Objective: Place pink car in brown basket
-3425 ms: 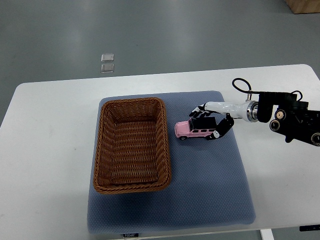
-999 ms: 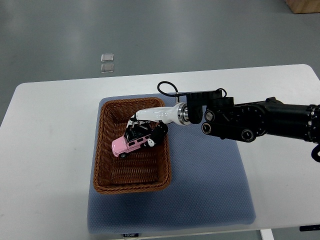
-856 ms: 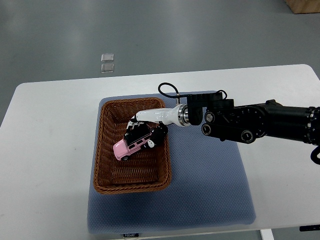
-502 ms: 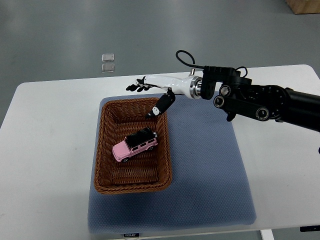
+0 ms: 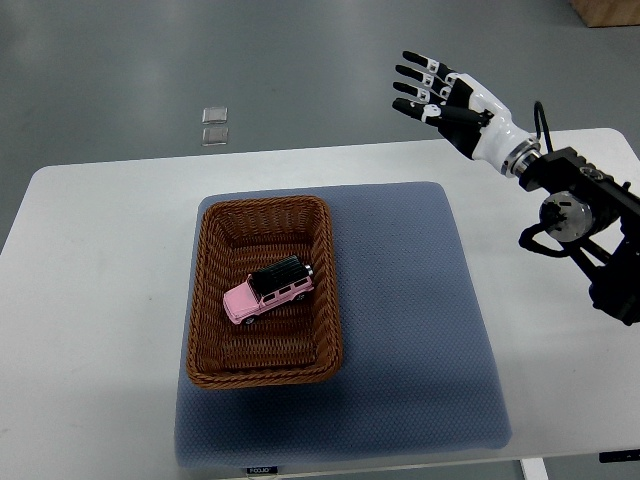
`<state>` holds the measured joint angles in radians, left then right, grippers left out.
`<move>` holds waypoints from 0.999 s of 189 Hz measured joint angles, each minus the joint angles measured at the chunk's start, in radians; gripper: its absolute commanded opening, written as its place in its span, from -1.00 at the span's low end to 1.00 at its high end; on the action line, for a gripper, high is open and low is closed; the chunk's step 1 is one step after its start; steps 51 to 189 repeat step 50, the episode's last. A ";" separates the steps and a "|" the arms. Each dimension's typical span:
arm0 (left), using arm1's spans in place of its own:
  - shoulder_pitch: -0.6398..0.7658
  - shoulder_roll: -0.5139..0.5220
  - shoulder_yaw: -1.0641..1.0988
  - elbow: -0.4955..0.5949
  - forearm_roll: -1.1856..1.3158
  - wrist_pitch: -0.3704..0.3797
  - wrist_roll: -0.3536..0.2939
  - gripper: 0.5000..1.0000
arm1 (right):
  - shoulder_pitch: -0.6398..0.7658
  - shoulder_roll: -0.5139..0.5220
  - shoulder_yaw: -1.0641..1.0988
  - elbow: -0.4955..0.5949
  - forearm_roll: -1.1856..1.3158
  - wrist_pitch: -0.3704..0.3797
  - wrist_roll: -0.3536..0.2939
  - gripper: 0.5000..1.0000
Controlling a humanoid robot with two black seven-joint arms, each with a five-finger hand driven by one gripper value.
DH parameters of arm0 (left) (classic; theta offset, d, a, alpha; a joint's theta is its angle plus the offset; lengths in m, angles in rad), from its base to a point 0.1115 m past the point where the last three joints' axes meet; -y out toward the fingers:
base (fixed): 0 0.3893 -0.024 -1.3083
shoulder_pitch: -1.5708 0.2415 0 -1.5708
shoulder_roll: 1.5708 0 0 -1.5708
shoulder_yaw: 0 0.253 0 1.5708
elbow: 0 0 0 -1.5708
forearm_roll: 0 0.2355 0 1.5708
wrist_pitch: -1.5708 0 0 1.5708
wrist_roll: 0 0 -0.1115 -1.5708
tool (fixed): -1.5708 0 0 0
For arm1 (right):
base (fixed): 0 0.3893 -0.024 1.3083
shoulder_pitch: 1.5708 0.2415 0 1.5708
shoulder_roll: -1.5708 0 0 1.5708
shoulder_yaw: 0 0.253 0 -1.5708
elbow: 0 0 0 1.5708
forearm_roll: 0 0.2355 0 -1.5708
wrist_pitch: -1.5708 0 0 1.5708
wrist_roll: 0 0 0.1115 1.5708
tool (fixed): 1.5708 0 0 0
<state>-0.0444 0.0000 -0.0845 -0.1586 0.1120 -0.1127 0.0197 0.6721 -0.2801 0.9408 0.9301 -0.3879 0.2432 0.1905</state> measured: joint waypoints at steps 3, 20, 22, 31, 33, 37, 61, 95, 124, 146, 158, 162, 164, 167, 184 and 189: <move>0.000 0.000 0.000 0.000 0.000 0.000 0.000 1.00 | -0.012 0.005 0.011 -0.002 0.014 0.001 0.000 0.65; 0.000 0.000 0.000 -0.001 0.000 0.000 0.000 1.00 | -0.062 0.037 0.044 -0.011 0.078 0.003 0.016 0.65; 0.000 0.000 0.000 -0.001 0.000 0.000 0.000 1.00 | -0.067 0.040 0.045 -0.012 0.083 0.003 0.018 0.65; 0.000 0.000 0.001 -0.003 0.000 0.000 0.000 1.00 | -0.087 0.056 0.050 -0.016 0.100 0.003 0.038 0.65; 0.000 0.000 0.001 -0.003 0.000 0.000 0.000 1.00 | -0.091 0.059 0.050 -0.017 0.103 0.003 0.042 0.65; 0.000 0.000 0.001 -0.004 0.000 0.000 0.000 1.00 | -0.097 0.064 0.051 -0.018 0.107 0.003 0.052 0.65; 0.000 0.000 0.001 -0.004 0.000 0.001 0.000 1.00 | -0.113 0.076 0.053 -0.020 0.114 0.002 0.088 0.65; 0.000 0.000 0.001 -0.004 0.000 0.001 0.000 1.00 | -0.113 0.076 0.053 -0.020 0.114 0.002 0.088 0.65; 0.000 0.000 0.001 -0.004 0.000 0.001 0.000 1.00 | -0.113 0.076 0.053 -0.020 0.114 0.002 0.088 0.65; 0.000 0.000 0.001 -0.004 0.000 0.001 0.000 1.00 | -0.113 0.076 0.053 -0.020 0.114 0.002 0.088 0.65; 0.000 0.000 0.001 -0.004 0.000 0.001 0.000 1.00 | -0.113 0.076 0.053 -0.020 0.114 0.002 0.088 0.65; 0.000 0.000 0.001 -0.004 0.000 0.001 0.000 1.00 | -0.113 0.076 0.053 -0.020 0.114 0.002 0.088 0.65; 0.000 0.000 0.001 -0.004 0.000 0.001 0.000 1.00 | -0.113 0.076 0.053 -0.020 0.114 0.002 0.088 0.65; 0.000 0.000 0.001 -0.004 0.000 0.001 0.000 1.00 | -0.113 0.076 0.053 -0.020 0.114 0.002 0.088 0.65; 0.000 0.000 0.001 -0.004 0.000 0.001 0.000 1.00 | -0.113 0.076 0.053 -0.020 0.114 0.002 0.088 0.65; 0.000 0.000 0.001 -0.004 0.000 0.001 0.000 1.00 | -0.113 0.076 0.053 -0.020 0.114 0.002 0.088 0.65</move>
